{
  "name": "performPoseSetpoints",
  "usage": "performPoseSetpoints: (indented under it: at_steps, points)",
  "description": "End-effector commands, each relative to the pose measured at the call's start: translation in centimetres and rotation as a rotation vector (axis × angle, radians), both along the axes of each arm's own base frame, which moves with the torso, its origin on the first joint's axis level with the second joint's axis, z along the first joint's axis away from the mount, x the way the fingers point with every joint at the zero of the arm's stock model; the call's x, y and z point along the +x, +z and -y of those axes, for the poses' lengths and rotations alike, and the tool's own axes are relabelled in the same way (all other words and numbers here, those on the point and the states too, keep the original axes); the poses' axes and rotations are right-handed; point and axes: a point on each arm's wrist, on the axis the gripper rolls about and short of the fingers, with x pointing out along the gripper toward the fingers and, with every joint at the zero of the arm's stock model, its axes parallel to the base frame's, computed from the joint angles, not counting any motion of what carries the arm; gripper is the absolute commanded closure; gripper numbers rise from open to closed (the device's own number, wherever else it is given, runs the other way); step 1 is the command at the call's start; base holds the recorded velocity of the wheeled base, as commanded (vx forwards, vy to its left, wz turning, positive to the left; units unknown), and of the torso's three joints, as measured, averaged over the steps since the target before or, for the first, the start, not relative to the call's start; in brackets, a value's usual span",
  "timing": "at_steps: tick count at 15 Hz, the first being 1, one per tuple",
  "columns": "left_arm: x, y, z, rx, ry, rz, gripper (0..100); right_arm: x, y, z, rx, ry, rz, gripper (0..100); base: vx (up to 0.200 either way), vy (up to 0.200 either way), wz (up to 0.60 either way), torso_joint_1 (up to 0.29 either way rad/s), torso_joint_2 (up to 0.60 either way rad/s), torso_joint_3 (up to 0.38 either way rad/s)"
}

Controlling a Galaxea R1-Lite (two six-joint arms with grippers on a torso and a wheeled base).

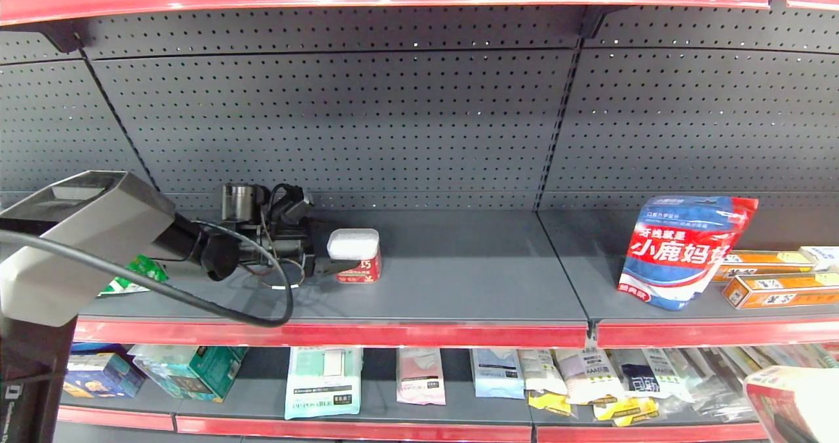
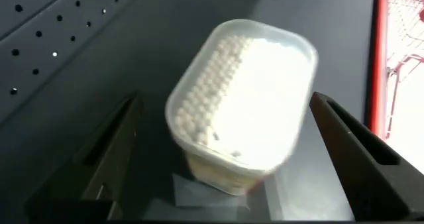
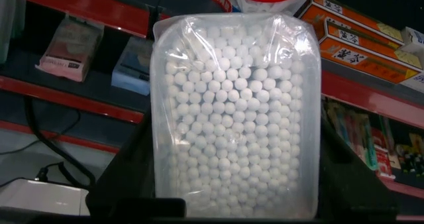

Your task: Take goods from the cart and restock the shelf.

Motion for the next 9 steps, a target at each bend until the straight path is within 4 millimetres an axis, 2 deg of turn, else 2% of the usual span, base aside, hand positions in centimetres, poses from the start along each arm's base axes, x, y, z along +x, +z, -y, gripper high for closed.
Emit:
performPoseSetpoints:
  at_steps: [1, 6, 9]
  points:
    - [0.69, -0.44, 0.49, -0.001, -0.010, 0.009, 0, 0.00, -0.15, 0.00, -0.003, -0.001, -0.007, 100, 0.000, 0.000, 0.00, 0.000, 0.00, 0.000]
    - [0.79, -1.11, 1.20, 0.000, -0.027, -0.009, 0, -0.02, -0.41, 0.02, -0.013, -0.003, -0.018, 100, 0.000, 0.000, 0.00, 0.000, 0.00, 0.000]
    - [1.53, -1.27, 1.41, -0.002, -0.029, 0.004, 0, 0.03, -0.43, 0.01, -0.017, -0.002, -0.022, 100, 0.000, 0.000, 0.00, 0.000, 0.00, 0.000]
